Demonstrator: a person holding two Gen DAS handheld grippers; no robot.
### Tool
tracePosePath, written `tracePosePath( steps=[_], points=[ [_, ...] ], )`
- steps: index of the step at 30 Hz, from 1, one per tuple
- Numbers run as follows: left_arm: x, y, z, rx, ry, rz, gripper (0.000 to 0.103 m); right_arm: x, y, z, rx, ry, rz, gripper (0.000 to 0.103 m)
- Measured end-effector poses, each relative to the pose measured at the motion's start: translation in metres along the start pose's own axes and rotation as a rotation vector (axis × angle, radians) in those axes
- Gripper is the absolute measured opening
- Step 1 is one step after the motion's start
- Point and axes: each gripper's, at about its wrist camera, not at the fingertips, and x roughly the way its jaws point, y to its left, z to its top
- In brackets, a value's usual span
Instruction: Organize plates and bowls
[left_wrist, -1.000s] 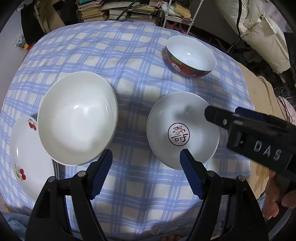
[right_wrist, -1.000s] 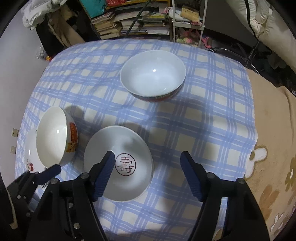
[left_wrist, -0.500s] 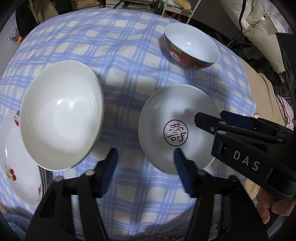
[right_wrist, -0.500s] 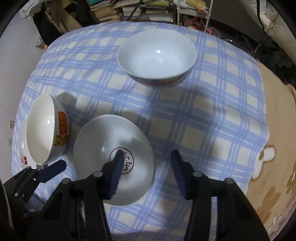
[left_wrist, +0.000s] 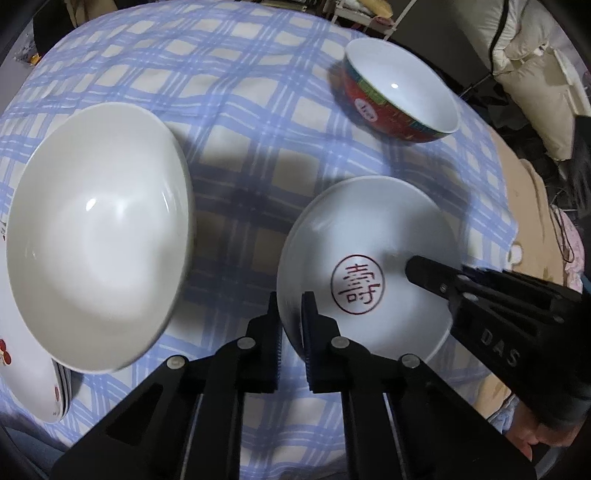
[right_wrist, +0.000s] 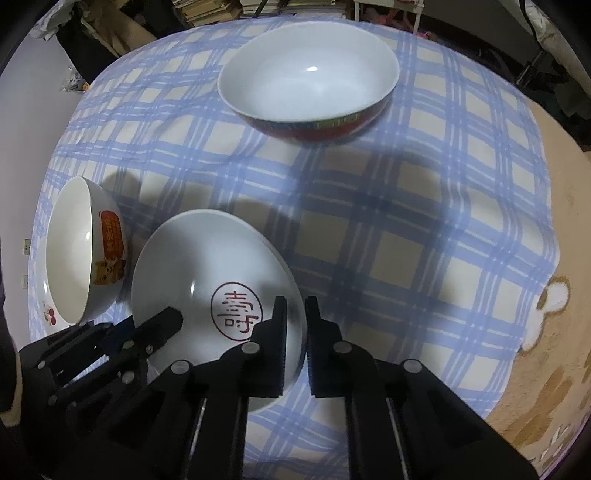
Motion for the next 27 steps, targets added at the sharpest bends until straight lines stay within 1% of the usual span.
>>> tracePosePath(
  steps=[3,8,12,15,18,22,25,27],
  points=[
    [0.0,0.0,0.003,-0.005,0.003,0.002,0.01,-0.001,-0.001,0.0,0.008,-0.006,0.008,0.008],
    [-0.008,-0.006,0.004,0.05,-0.022,0.031,0.011,-0.008,0.002,-0.001,0.008,-0.03,-0.008,0.009],
    [-0.017,-0.007,0.007,0.05,-0.037,0.024,0.011,-0.026,0.004,-0.004,0.016,-0.097,0.006,0.009],
    [-0.027,-0.01,0.009,0.059,-0.055,0.038,0.011,-0.036,0.005,-0.006,0.016,-0.129,0.014,0.009],
    [-0.038,-0.013,0.011,0.065,-0.073,0.055,0.011,-0.046,0.007,-0.006,0.014,-0.162,0.032,0.009],
    [-0.059,-0.004,0.014,0.064,-0.106,0.057,0.011,-0.056,0.013,-0.007,0.017,-0.196,0.083,0.009],
    [-0.075,0.002,0.019,0.055,-0.132,0.053,0.011,-0.06,0.023,-0.007,0.007,-0.228,0.109,0.009],
    [-0.084,0.006,0.021,0.053,-0.15,0.066,0.011,-0.066,0.031,-0.009,-0.006,-0.258,0.12,0.009]
  ],
)
